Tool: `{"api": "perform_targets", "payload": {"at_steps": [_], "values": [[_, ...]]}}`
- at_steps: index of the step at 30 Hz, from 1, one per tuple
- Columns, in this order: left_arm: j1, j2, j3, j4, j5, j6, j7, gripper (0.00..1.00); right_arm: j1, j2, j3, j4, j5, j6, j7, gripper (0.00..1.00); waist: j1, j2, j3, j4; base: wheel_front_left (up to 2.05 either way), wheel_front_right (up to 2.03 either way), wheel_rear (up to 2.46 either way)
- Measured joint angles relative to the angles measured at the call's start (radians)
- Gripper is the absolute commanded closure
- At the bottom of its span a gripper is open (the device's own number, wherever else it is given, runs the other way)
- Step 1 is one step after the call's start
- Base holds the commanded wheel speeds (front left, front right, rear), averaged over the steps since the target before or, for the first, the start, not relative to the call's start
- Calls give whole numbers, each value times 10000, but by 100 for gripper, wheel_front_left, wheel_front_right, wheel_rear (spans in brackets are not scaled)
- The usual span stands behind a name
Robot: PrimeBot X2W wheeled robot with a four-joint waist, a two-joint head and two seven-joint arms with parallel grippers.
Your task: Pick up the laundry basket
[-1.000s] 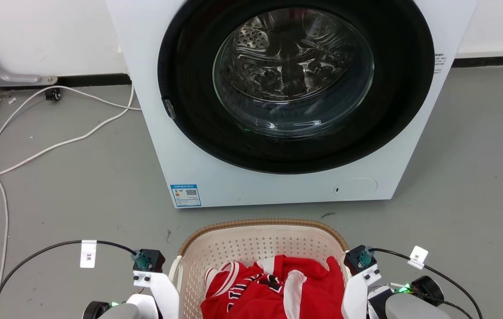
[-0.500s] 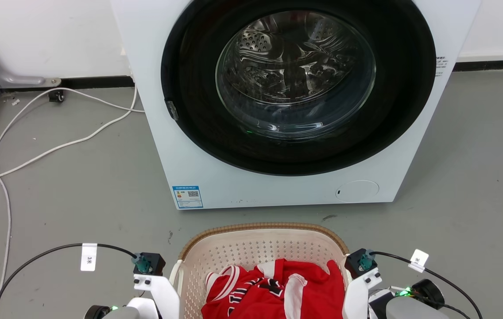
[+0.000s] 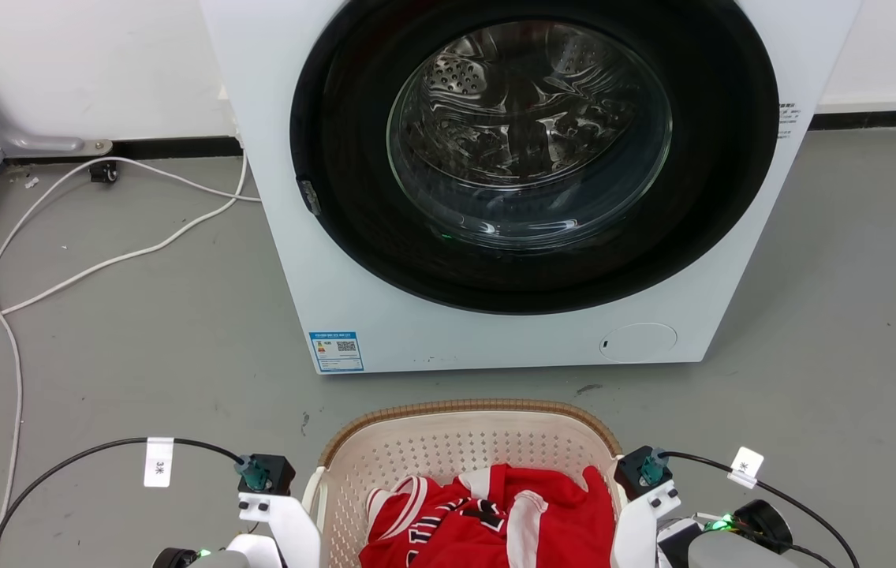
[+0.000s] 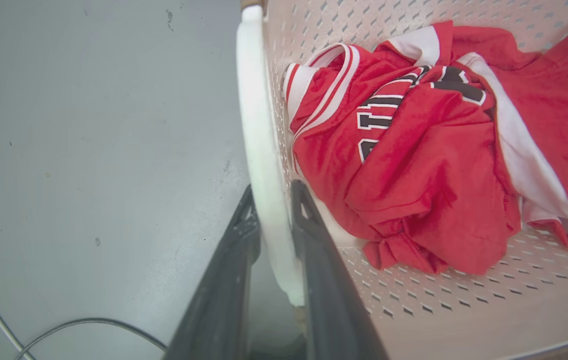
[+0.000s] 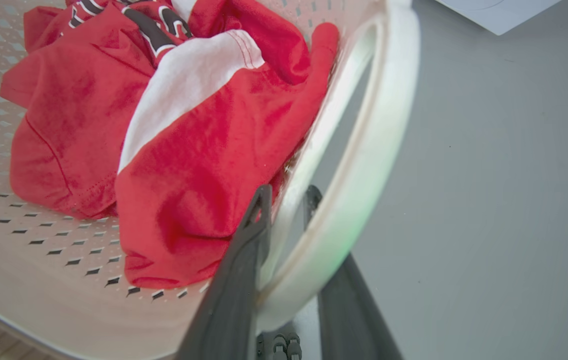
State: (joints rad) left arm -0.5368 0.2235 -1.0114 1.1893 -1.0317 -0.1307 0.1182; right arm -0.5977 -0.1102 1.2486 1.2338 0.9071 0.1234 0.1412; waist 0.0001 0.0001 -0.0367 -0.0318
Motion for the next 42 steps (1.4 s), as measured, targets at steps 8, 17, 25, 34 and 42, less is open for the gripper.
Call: {"api": "perform_targets", "payload": {"at_steps": [8,17,25,34,42], "values": [[-1,25,-211,25,-198,0,-65,100,0,8,105,15,79,0,-13,100,0,0,-39,-22,0,0,0],[-1,31,-449,56,-378,0,-92,100,1,12,190,29,134,0,-17,100,0,0,-59,-41,0,0,0],[-2,33,-639,86,-539,0,-157,100,2,15,232,38,176,0,-42,100,0,0,-56,-36,0,0,0],[-3,36,-817,115,-721,0,-221,100,9,15,257,42,180,0,-75,100,0,0,-34,-32,0,0,0],[-9,42,-965,123,-859,0,-261,100,9,15,278,61,211,0,-82,100,0,0,-17,-38,0,0,0]]}}
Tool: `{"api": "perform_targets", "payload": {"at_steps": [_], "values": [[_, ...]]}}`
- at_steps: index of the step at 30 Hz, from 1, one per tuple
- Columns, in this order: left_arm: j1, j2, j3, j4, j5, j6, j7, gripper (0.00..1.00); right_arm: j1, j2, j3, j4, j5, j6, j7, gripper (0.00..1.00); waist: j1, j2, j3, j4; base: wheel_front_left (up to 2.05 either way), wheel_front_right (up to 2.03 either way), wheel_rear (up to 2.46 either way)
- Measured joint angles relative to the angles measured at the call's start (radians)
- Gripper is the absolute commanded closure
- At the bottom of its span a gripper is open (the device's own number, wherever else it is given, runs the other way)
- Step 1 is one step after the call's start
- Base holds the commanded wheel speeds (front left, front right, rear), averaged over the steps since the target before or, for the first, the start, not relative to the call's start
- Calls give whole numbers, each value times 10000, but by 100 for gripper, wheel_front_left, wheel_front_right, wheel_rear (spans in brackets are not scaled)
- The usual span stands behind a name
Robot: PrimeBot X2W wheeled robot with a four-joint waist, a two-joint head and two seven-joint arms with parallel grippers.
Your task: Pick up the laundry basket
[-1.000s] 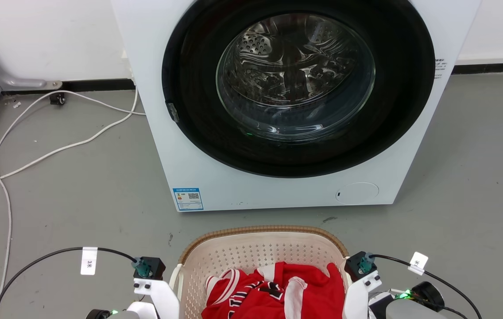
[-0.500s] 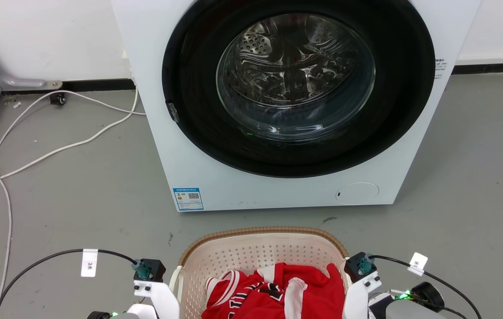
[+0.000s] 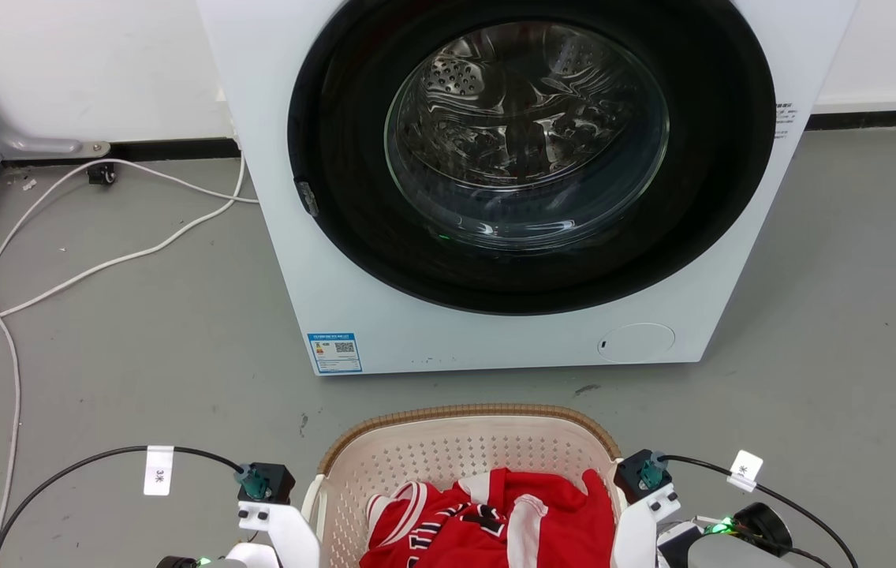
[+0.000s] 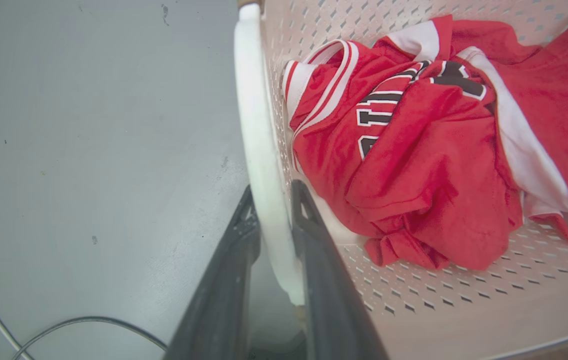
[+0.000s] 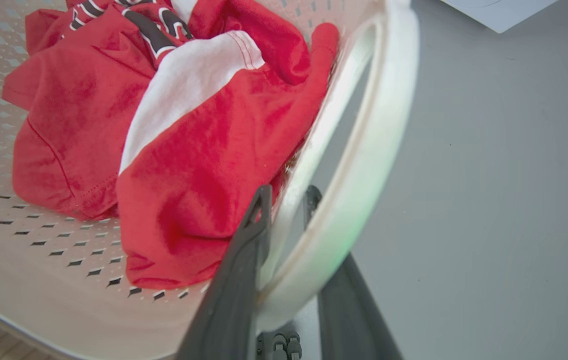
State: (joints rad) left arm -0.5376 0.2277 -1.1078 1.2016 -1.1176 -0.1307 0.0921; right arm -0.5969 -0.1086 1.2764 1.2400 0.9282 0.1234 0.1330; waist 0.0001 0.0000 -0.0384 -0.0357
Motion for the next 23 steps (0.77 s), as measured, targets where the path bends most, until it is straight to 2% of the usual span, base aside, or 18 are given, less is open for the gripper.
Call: {"api": "perform_targets", "payload": {"at_steps": [23], "values": [[-48,2,-389,40,-407,0,-111,100,-1,-12,17,36,23,0,-23,100,0,0,11,-8,0,0,0]]}}
